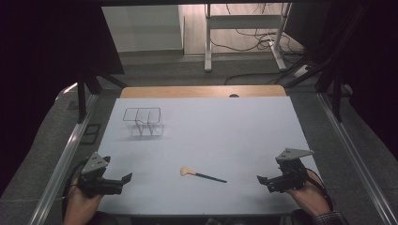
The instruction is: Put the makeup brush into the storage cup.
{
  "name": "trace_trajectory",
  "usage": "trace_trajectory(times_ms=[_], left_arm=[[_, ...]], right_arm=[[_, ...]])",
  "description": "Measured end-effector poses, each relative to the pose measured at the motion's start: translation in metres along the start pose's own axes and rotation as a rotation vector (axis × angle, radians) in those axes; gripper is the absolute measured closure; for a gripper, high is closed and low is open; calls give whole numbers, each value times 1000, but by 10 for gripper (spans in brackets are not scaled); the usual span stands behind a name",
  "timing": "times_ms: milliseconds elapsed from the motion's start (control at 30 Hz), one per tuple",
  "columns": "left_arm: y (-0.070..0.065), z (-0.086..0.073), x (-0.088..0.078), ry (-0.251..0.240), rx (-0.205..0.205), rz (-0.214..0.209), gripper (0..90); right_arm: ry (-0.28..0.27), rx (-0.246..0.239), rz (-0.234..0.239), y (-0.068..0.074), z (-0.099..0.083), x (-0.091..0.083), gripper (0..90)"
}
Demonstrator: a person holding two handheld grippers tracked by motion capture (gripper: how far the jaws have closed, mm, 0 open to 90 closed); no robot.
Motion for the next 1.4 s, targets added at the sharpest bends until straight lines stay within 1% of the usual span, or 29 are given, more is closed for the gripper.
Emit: trace_trajectory(times_ms=[100, 167, 233, 400, 467, 667, 933, 1067, 1133, 1300, 1400], left_arm=[[0, -1, 0, 5, 2, -1, 0], [1, -1, 1, 9, 4, 0, 0], [1, -2, 1, 9, 3, -1, 0], [2, -2, 1, 8, -2, 2, 0], [3, -2, 1, 7, -7, -2, 0], [2, -3, 2, 13, -3, -4, 0], [2, -3, 1, 11, -7, -7, 0], [1, -3, 2, 14, -10, -12, 0], [1, -3, 2, 18, -7, -13, 0], [1, -3, 2, 24, 2, -9, 0], [1, -3, 3, 27, 5, -6, 0]], right_arm=[[8, -11, -4, 1, 0, 1, 0], [14, -23, -14, 1, 1, 1, 0], [11, -36, -36, 1, 4, 0, 0], [7, -50, -51, 2, 7, -1, 0], [11, -52, -49, 2, 7, -1, 0], [19, -65, -43, 4, 9, 1, 0], [30, -70, -27, 11, 15, 4, 0], [35, -91, -26, 14, 20, 6, 0], [40, -105, -33, 15, 22, 7, 0], [66, -100, -34, 16, 24, 11, 0], [71, -99, -32, 17, 24, 12, 0]])
Point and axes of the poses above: each handheld gripper's, and its own axes: x roughly forward along the jaws, z roughly out of its top, y roughly to its left, the point moved 6 cm from there along x, roughly forward along the jaws, and after that the axes turned 1 degree about x, right-handed, at the moved point
